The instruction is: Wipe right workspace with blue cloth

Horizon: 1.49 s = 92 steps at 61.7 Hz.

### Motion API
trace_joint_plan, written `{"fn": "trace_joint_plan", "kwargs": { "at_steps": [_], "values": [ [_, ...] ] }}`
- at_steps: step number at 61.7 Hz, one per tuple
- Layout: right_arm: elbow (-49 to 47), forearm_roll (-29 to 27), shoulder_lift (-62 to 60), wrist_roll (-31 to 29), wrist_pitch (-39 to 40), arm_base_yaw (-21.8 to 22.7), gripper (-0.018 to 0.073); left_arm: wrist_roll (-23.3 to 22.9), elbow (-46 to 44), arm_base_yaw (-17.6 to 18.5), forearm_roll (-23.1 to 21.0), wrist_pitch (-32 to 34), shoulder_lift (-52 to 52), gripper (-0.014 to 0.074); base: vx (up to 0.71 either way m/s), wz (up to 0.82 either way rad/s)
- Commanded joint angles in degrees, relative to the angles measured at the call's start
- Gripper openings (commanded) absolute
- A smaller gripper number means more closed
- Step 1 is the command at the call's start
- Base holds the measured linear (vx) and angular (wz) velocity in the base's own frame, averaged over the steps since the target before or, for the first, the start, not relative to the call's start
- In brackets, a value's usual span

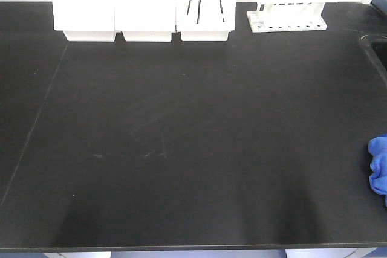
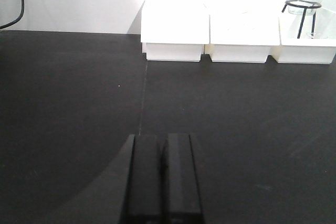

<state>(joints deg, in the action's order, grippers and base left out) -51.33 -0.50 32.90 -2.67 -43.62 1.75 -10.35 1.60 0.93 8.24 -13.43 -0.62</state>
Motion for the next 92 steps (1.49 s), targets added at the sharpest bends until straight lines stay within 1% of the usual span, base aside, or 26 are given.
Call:
{"fn": "trace_joint_plan", "kwargs": {
  "at_steps": [1,5,18,23,30,37,39,45,46,47,49,52,55,60,68,73,78,85,92],
  "values": [
    [-6.22,0.01,4.24,-0.51,-2.18,-0.1,-0.0008,-0.49,1.74,0.22,0.05,4.6,-0.92,-0.0006,0.0,0.0],
    [-7.59,0.01,6.23,-0.51,-2.31,-0.1,-0.0008,-0.49,1.74,0.22,0.05,4.6,-0.92,-0.0006,0.0,0.0],
    [-7.59,-0.04,9.24,-0.22,-2.51,-0.1,0.0002,-0.49,1.74,0.22,0.05,4.6,-0.92,-0.0006,0.0,0.0],
    [-7.59,0.03,9.52,-0.28,-2.84,-0.1,0.0029,-0.49,1.74,0.22,0.05,4.6,-0.92,-0.0006,0.0,0.0],
    [-7.59,0.5,9.52,-0.69,-2.9,-0.1,0.0104,-0.49,1.74,0.22,0.05,4.6,-0.92,-0.0006,0.0,0.0],
    [-7.59,0.5,9.52,-1.78,-3.68,-0.1,0.0249,-0.49,1.74,0.22,0.05,4.6,-0.92,-0.0006,0.0,0.0],
    [-7.59,0.5,9.52,-1.78,-3.86,-0.1,0.0316,-0.49,1.74,0.22,0.05,4.6,-0.92,-0.0006,0.0,0.0],
    [-7.59,0.5,9.52,-1.78,-3.91,-0.1,0.047,-0.49,1.74,0.22,0.05,4.6,-0.92,-0.0006,0.0,0.0],
    [-7.59,0.5,9.52,-1.78,-3.91,-0.1,0.0514,-0.49,1.74,0.22,0.05,4.6,-0.92,-0.0006,0.0,0.0],
    [-7.59,0.5,9.52,-1.78,-3.91,-0.1,0.0524,-0.49,1.74,0.22,0.05,4.6,-0.92,-0.0006,0.0,0.0],
    [-7.59,0.5,9.52,-1.78,-4.13,-0.1,0.0582,-0.49,1.74,0.22,0.05,4.6,-0.92,-0.0006,0.0,0.0],
    [-7.59,1.24,9.52,-1.72,-4.83,-0.1,0.0631,-0.49,1.74,0.22,0.05,4.6,-0.92,-0.0006,0.0,0.0],
    [-7.59,3.28,9.52,-1.06,-5.66,-0.1,0.0656,-0.49,1.74,0.22,0.05,4.6,-0.92,-0.0006,0.0,0.0],
    [-7.59,10.21,9.97,1.7,-7.69,-0.1,0.0654,-0.49,1.74,0.22,0.05,4.6,-0.92,-0.0006,0.0,0.0],
    [-6.04,24.74,11.95,10.94,-11.59,-0.1,0.0609,-0.49,1.74,0.22,0.05,4.6,-0.92,-0.0006,0.0,0.0],
    [-2.61,31.45,13.48,15.72,-12.03,-0.1,0.0568,-0.49,1.74,0.22,0.05,4.6,-0.92,-0.0006,0.0,0.0],
    [1.47,33.88,15.9,18.04,-11.41,-0.1,0.0531,-0.49,1.74,0.22,0.05,4.6,-0.92,-0.0006,0.0,0.0],
    [7.66,33.03,20.15,18.31,-9.23,-0.1,0.0493,-0.49,1.74,0.22,0.05,4.6,-0.92,-0.0006,0.0,0.0],
    [11.59,31.8,25.52,18.31,-7.74,-0.1,0.0491,-0.49,1.74,0.22,0.05,4.6,-0.92,-0.0006,0.0,0.0]
  ]
}}
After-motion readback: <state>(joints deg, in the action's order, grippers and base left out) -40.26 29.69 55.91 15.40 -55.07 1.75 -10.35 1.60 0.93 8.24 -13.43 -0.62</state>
